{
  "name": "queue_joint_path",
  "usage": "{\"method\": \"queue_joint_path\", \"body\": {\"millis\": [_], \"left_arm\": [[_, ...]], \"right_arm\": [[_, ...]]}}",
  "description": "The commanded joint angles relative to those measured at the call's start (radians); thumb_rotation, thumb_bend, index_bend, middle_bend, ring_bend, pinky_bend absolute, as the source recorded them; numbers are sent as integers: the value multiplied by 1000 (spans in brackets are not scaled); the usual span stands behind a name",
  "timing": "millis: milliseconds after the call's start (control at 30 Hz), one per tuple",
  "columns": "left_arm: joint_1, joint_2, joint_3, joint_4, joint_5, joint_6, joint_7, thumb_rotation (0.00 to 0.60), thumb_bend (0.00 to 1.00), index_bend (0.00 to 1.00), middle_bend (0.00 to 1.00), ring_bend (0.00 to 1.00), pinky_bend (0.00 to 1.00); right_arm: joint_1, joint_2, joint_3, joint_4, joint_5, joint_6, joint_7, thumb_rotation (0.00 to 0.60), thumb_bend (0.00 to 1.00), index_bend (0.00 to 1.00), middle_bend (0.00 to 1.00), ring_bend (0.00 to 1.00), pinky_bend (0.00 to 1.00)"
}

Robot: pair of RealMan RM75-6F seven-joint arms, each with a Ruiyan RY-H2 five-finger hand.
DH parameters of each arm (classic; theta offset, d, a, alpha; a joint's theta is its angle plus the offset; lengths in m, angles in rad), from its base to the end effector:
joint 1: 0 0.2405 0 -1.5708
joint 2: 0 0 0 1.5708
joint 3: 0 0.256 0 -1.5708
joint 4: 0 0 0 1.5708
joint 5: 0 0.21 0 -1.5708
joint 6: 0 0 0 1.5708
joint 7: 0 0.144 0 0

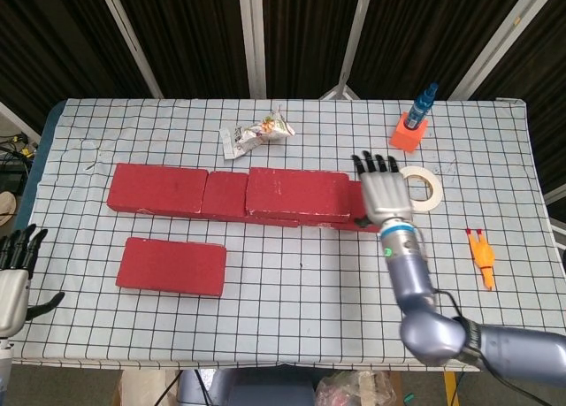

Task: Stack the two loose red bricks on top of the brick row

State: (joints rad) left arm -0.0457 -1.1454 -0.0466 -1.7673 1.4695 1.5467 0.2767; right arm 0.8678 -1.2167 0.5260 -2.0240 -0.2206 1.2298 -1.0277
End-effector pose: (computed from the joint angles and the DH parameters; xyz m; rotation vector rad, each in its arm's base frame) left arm -0.2857 0.1662 0.1478 -1.3486 -0.8358 -0.8156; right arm -0.0811 -0.3607 0.1100 1.5499 -1.0277 0.6500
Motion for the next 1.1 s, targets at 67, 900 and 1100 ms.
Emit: {"method": "queue_joint_path", "body": {"millis": [67,900,1100], "left_arm": [[-9,-2,24,-10,34,-22,0,600,0,69,0,0,0],[-261,149,-34,-403,-327,-366,433,600,0,0,0,0,0],[-350,110,-45,-430,-517,-387,544,600,0,0,0,0,0]], "right_arm": [[-296,248,-152,-102,-336,-68,318,600,183,0,0,0,0],[-825,170,-493,91,-1107,269,870,600,183,0,0,0,0],[-833,98,-461,200,-1201,359,882,600,184,0,0,0,0]]}}
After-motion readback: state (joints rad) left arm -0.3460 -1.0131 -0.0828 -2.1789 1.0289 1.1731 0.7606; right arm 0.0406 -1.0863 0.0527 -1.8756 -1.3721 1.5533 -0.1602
